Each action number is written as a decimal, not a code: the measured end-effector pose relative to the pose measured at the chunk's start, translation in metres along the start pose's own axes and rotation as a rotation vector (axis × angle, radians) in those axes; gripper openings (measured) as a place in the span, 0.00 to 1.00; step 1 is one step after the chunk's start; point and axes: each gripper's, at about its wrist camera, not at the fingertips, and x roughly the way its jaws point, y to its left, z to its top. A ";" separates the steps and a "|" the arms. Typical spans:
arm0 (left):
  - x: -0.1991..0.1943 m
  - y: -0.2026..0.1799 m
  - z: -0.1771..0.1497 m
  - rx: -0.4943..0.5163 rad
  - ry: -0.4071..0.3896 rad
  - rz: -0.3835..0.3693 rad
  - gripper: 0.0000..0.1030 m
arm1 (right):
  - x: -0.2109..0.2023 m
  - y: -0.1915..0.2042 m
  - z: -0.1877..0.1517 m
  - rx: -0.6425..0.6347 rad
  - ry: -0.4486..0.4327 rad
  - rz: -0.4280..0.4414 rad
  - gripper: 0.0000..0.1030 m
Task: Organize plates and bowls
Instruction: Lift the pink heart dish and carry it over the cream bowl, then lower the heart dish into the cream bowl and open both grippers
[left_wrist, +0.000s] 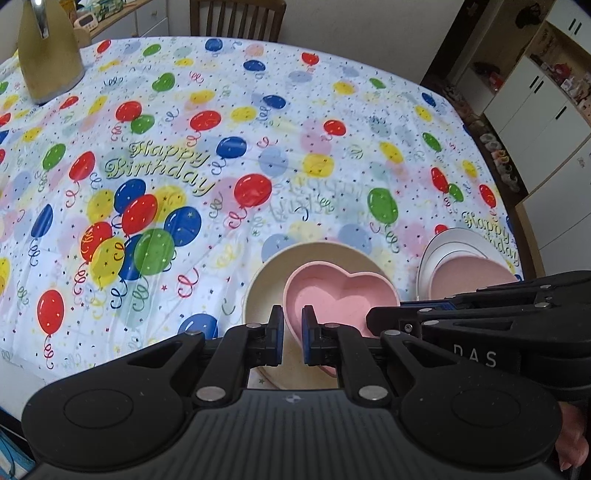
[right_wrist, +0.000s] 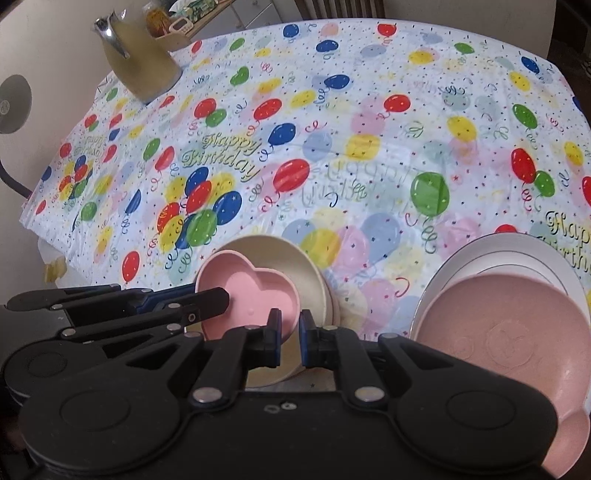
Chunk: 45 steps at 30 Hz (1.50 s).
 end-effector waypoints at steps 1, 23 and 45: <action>0.003 0.001 0.000 0.002 0.005 0.004 0.09 | 0.003 0.000 -0.001 -0.004 0.005 -0.003 0.09; 0.026 -0.004 0.011 0.088 0.075 0.041 0.09 | 0.022 0.000 0.007 -0.013 0.067 -0.032 0.10; -0.006 -0.004 0.002 0.020 -0.003 0.046 0.09 | -0.003 0.007 -0.001 -0.109 0.033 -0.012 0.25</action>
